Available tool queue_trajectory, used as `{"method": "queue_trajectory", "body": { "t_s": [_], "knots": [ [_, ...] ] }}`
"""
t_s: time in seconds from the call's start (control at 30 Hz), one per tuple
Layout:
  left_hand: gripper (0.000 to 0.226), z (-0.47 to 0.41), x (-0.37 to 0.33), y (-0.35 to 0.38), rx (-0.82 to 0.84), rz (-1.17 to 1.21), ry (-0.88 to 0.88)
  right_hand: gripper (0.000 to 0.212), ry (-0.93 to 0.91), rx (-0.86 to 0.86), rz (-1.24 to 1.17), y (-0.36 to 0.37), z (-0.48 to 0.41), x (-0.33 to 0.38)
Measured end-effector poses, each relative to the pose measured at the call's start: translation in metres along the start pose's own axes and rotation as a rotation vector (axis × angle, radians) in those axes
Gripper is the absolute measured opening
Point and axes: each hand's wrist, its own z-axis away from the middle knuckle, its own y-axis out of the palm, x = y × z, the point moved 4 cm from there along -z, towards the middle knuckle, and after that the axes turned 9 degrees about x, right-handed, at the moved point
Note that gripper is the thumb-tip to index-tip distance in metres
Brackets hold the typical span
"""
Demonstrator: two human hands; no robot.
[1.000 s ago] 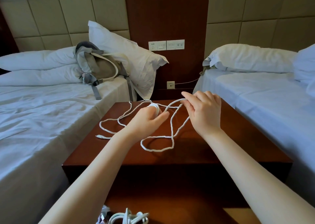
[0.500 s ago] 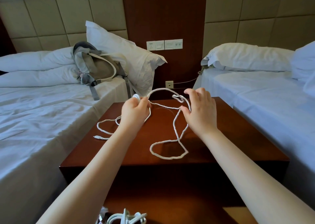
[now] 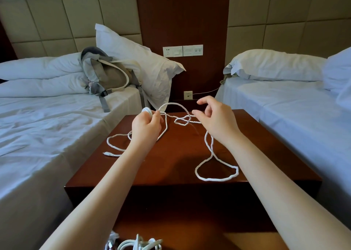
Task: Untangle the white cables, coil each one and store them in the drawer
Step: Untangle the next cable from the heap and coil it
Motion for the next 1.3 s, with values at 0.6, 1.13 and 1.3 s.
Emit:
{"method": "queue_trajectory", "body": {
  "t_s": [0.6,1.13,1.3],
  "knots": [
    [0.041,0.02,-0.037,0.014,0.349,0.14,0.148,0.04,0.013,-0.124,0.119,0.021,-0.017,-0.006],
    [0.025,0.004,0.01,0.009,0.129,-0.007,-0.088,0.032,0.168,-0.073,-0.169,0.041,-0.002,-0.017],
    [0.034,0.002,0.013,0.005,0.047,-0.078,-0.049,0.027,0.27,-0.173,-0.219,0.032,0.004,-0.029]
  ]
}}
